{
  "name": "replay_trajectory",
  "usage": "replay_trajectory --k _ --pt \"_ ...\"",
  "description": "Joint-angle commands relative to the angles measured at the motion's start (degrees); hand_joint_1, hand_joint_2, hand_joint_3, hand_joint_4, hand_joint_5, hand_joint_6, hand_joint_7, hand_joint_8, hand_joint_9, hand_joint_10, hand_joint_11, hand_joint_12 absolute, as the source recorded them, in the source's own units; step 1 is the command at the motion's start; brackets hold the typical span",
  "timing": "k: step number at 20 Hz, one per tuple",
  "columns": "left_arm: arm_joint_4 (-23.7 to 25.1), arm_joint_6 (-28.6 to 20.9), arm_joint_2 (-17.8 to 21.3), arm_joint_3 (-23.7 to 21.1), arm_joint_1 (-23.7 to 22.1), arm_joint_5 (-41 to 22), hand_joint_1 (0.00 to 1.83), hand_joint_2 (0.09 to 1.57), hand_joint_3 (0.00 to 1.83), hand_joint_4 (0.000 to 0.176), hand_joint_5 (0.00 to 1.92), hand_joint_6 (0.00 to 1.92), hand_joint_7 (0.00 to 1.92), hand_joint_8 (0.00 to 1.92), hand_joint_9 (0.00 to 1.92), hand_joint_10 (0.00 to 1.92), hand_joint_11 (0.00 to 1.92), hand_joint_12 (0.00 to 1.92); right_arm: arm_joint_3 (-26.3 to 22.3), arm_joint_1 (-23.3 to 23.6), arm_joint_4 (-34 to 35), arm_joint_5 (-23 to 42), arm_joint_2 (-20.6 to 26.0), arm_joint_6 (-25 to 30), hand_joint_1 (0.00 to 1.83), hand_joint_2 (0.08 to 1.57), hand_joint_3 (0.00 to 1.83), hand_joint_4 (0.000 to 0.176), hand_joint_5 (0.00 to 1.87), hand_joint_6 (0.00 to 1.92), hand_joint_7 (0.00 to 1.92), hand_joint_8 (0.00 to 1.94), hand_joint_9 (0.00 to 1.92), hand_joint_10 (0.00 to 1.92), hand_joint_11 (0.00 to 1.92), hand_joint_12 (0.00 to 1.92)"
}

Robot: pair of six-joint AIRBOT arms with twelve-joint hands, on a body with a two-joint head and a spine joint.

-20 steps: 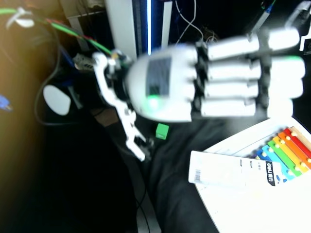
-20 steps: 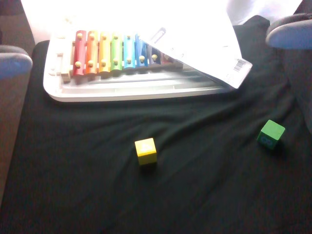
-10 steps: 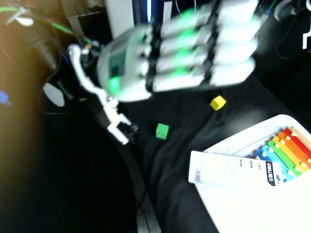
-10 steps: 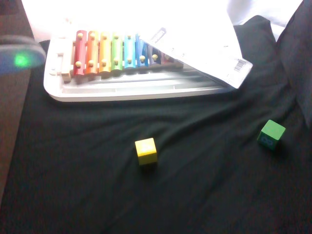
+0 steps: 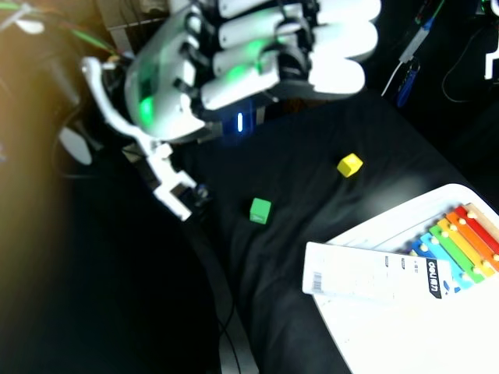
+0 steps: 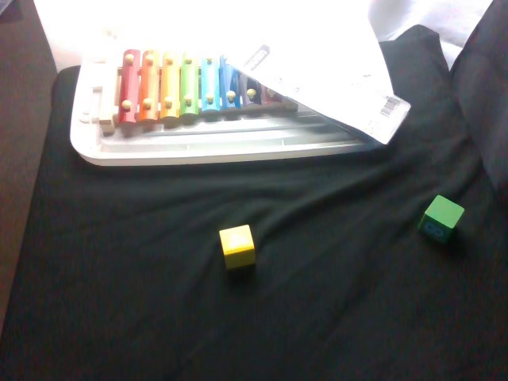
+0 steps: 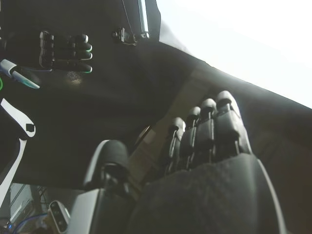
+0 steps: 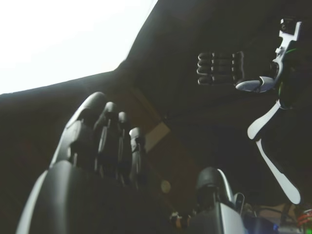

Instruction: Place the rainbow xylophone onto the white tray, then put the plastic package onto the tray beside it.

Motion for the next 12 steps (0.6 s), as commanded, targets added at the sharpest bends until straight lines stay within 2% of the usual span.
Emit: replay_trajectory --k 1,2,3,4,5,6,7,8,9,10,11,12 --pt "-2.1 -0.7 0.5 -0.4 -0.5 -6.1 0.58 1.46 0.00 0.012 0.11 0.78 0.33 0.04 0.23 0.08 0.00 0.00 -0.5 0.8 2.8 5.3 0.4 0.0 0.45 1.29 0.01 0.000 0.40 0.00 0.34 0.01 0.31 0.02 0.01 0.67" --pt "-2.5 -1.2 0.6 -0.6 -0.4 -6.1 0.67 1.43 0.00 0.000 0.21 0.39 0.53 0.08 0.47 0.36 0.05 1.01 -1.1 0.8 2.8 5.3 0.8 0.0 0.54 1.34 0.01 0.000 0.39 0.00 0.37 0.01 0.34 0.02 0.03 0.68" --pt "-3.2 -1.7 0.6 -0.8 -0.3 -6.1 0.71 1.45 0.00 0.039 0.38 1.51 0.63 0.40 0.53 0.78 0.16 1.51 -1.4 0.8 3.0 5.3 1.1 0.1 0.63 1.35 0.01 0.000 0.46 0.02 0.48 0.04 0.44 0.05 0.10 0.71" --pt "-4.1 -1.8 0.5 -1.2 -0.3 -6.1 0.66 1.47 0.00 0.067 0.39 1.78 0.62 1.10 0.48 1.42 0.18 1.84 -1.7 0.8 3.6 5.3 1.3 0.6 0.85 1.32 0.00 0.000 0.60 1.19 0.79 0.16 0.70 0.33 0.31 1.15" --pt "-4.5 -1.8 0.4 -1.5 -0.3 -6.1 0.71 1.45 0.00 0.064 0.43 1.78 0.60 1.44 0.44 1.67 0.08 1.90 -1.9 0.8 4.0 5.3 1.3 1.4 0.87 1.33 0.00 0.037 0.60 1.47 0.93 0.21 0.84 0.42 0.39 1.27" --pt "-5.1 -1.9 0.0 -1.8 -0.3 -6.1 1.00 1.38 0.00 0.000 0.50 1.59 0.63 1.66 0.36 1.62 0.01 1.92 -1.8 0.8 4.4 5.3 1.2 2.8 0.85 1.34 0.00 0.075 0.60 1.54 1.04 0.19 0.96 0.38 0.55 1.21" --pt "-5.6 -2.3 -0.4 -2.0 -0.3 -6.1 1.04 1.39 0.00 0.000 0.42 1.67 0.62 1.71 0.35 1.56 0.01 1.92 -1.8 0.8 4.8 5.3 1.1 3.0 0.83 1.35 0.00 0.087 0.58 1.58 1.04 0.14 0.96 0.34 0.56 1.22" --pt "-6.2 -3.1 -1.0 -2.1 -0.4 -6.1 1.05 1.39 0.00 0.000 0.42 1.66 0.63 1.72 0.38 1.53 0.06 1.92 -1.9 0.8 4.9 5.3 1.1 3.7 0.76 1.35 0.00 0.172 0.56 1.60 1.01 0.08 0.88 0.40 0.42 1.36" --pt "-6.7 -3.9 -1.4 -2.1 -0.4 -6.1 0.74 1.45 0.01 0.058 0.42 1.79 0.50 1.61 0.39 1.66 0.08 1.92 -1.9 0.8 4.9 5.3 1.0 4.1 0.72 1.39 0.00 0.175 0.51 1.66 1.02 0.10 0.81 0.65 0.45 1.38" --pt "-7.1 -4.8 -1.9 -2.1 -0.6 -6.1 0.74 1.45 0.01 0.058 0.42 1.79 0.50 1.61 0.39 1.66 0.08 1.92 -1.9 0.7 5.0 5.3 0.9 4.5 0.72 1.39 0.00 0.175 0.51 1.66 1.02 0.10 0.81 0.65 0.45 1.38" --pt "-7.9 -6.0 -2.7 -2.1 -0.8 -6.1 0.95 1.45 0.00 0.000 0.38 1.71 0.53 1.84 0.33 1.73 0.01 1.92 -1.9 0.7 5.0 5.3 0.7 4.5 0.31 1.39 0.00 0.109 0.51 1.03 0.97 0.11 0.66 0.86 0.35 1.41" --pt "-8.6 -8.0 -4.0 -1.9 -1.1 -6.1 0.53 1.52 0.00 0.125 0.33 1.91 0.46 1.77 0.51 1.91 0.25 1.92 -1.8 0.5 5.3 5.3 0.2 4.5 0.29 1.43 0.00 0.050 0.46 1.13 0.71 0.75 0.50 1.22 0.31 1.53"
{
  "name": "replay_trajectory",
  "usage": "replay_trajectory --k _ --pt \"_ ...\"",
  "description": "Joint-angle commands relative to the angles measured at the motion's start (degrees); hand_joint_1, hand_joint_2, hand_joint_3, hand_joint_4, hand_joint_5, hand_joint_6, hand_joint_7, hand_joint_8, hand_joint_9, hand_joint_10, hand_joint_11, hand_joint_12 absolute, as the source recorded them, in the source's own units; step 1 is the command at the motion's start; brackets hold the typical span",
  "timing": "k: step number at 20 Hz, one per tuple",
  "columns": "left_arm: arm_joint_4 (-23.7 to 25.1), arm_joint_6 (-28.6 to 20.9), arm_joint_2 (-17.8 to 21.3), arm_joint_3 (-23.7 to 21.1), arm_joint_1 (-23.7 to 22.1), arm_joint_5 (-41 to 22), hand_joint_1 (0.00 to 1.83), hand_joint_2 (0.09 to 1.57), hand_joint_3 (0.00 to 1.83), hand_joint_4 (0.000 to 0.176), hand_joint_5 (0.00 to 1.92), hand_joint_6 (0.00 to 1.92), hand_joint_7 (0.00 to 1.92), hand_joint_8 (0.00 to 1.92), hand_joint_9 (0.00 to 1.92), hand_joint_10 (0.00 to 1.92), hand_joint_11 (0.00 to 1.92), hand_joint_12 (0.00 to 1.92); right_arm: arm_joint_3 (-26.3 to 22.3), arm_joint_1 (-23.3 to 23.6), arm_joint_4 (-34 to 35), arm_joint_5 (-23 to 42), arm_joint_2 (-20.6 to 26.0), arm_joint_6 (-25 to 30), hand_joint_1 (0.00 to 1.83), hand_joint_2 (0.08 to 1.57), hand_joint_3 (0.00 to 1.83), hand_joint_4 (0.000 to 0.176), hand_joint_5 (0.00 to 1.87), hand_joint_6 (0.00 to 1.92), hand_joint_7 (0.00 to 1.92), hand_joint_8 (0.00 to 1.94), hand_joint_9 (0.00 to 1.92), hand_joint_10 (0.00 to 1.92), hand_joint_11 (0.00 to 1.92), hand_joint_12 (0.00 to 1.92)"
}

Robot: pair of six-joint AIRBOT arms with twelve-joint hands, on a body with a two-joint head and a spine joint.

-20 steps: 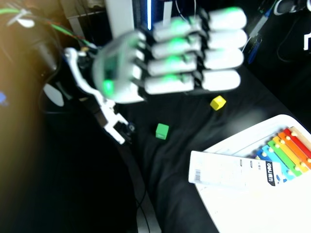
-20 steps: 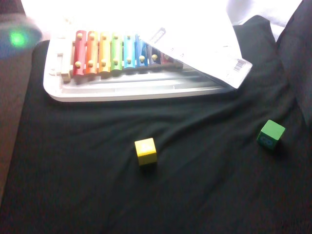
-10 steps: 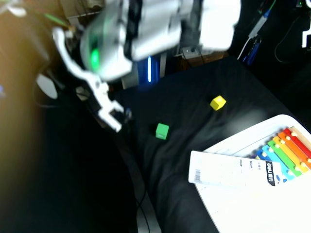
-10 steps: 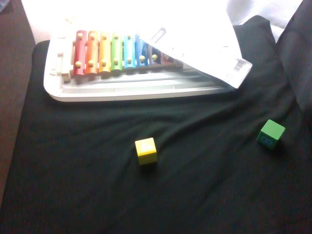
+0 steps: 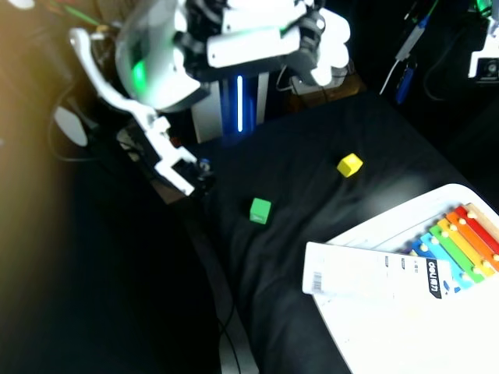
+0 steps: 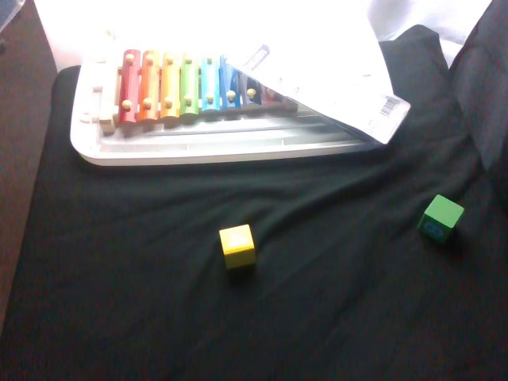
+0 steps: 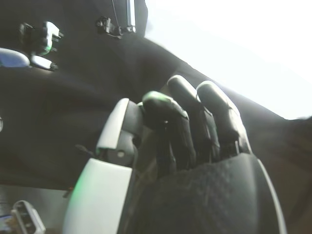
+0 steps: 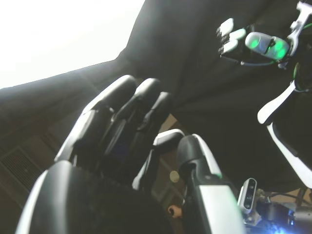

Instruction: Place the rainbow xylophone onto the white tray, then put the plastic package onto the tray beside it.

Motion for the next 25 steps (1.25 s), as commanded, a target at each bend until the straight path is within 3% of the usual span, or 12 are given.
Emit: replay_trajectory --k 1,2,3,4,5,6,7,14,18,21,22,25 --pt "-0.7 -1.5 -0.6 0.3 -0.6 -6.3 0.56 1.53 0.00 0.075 0.33 1.92 0.44 1.76 0.47 1.92 0.27 1.92 0.0 0.5 2.0 5.5 -0.3 0.5 0.57 1.43 0.00 0.151 0.45 1.63 0.62 0.84 0.45 1.17 0.22 1.51" --pt "-1.1 -2.8 -1.7 0.4 -1.0 -6.3 0.54 1.53 0.00 0.110 0.33 1.92 0.43 1.81 0.44 1.92 0.24 1.92 -0.1 0.3 2.1 5.5 -0.4 0.7 0.33 1.39 0.00 0.052 0.49 1.15 0.66 0.85 0.52 1.09 0.29 1.43" --pt "-1.4 -3.6 -2.5 0.4 -1.4 -6.3 0.54 1.53 0.00 0.110 0.33 1.92 0.43 1.81 0.44 1.92 0.24 1.92 -0.1 0.3 2.2 5.5 -0.5 0.9 0.33 1.39 0.00 0.052 0.49 1.15 0.66 0.85 0.52 1.09 0.29 1.43" --pt "-1.6 -3.9 -3.1 0.5 -1.7 -6.3 0.66 1.54 0.00 0.000 0.33 1.92 0.41 1.90 0.44 1.92 0.20 1.92 -0.1 0.2 2.3 5.5 -0.7 1.2 0.70 1.34 0.00 0.151 0.58 1.46 0.80 0.71 0.71 0.89 0.44 1.23" --pt "-2.1 -4.4 -3.5 0.5 -1.9 -6.3 0.63 1.54 0.00 0.000 0.34 1.92 0.40 1.91 0.43 1.92 0.26 1.92 -0.1 0.1 2.4 5.5 -0.7 1.4 0.80 1.37 0.00 0.071 0.54 1.63 0.87 0.58 0.79 0.81 0.61 1.16" --pt "-2.2 -4.5 -3.6 0.5 -1.9 -6.3 0.56 1.54 0.00 0.059 0.33 1.92 0.37 1.92 0.46 1.92 0.37 1.92 -0.3 0.0 2.4 5.5 -0.6 1.4 0.74 1.39 0.00 0.116 0.51 1.68 0.80 0.68 0.68 0.99 0.55 1.25" --pt "-2.3 -4.7 -3.6 0.5 -1.9 -6.3 0.56 1.53 0.00 0.085 0.35 1.92 0.41 1.92 0.45 1.92 0.34 1.92 -0.3 -0.1 2.5 5.5 -0.5 1.4 0.36 1.44 0.00 0.000 0.51 1.17 0.77 0.68 0.68 0.89 0.58 1.13" --pt "-3.0 -5.1 -4.6 0.4 -2.4 -6.3 0.71 1.39 0.00 0.176 0.51 1.74 0.53 1.92 0.40 1.92 0.00 1.92 -0.4 -0.4 2.6 5.5 -0.7 1.4 0.86 1.26 0.01 0.176 0.71 1.41 1.09 0.61 1.20 0.42 1.01 0.73" --pt "-3.0 -5.9 -4.8 0.6 -2.5 -6.3 1.04 1.33 0.06 0.018 0.53 1.65 0.61 1.72 0.57 1.92 0.12 1.92 -0.4 -0.4 2.6 5.5 -0.7 1.4 0.84 1.28 0.00 0.176 0.68 1.46 1.07 0.70 1.18 0.48 0.99 0.92" --pt "-3.0 -6.5 -4.7 0.5 -2.6 -6.3 1.09 1.29 0.03 0.039 0.63 1.55 0.69 1.54 0.54 1.61 0.00 0.64 -0.6 -0.4 2.8 5.5 -0.8 0.9 0.52 1.25 0.00 0.000 0.82 0.80 1.04 0.48 1.12 0.39 0.85 0.90" --pt "-3.2 -6.5 -4.7 0.5 -2.6 -6.3 1.09 1.29 0.02 0.035 0.63 1.60 0.70 1.47 0.50 1.54 0.00 0.15 -0.6 -0.4 3.0 5.5 -1.1 0.8 0.83 1.22 0.00 0.138 0.80 1.17 1.03 0.39 1.06 0.42 0.73 1.07" --pt "-3.2 -6.5 -4.7 0.6 -2.6 -6.3 1.09 1.31 0.00 0.025 0.61 1.65 0.69 1.45 0.36 1.52 0.00 0.31 -0.7 -0.4 3.4 5.5 -1.2 0.7 0.87 1.25 0.00 0.176 0.72 1.38 0.99 0.58 0.85 1.18 0.78 1.64"
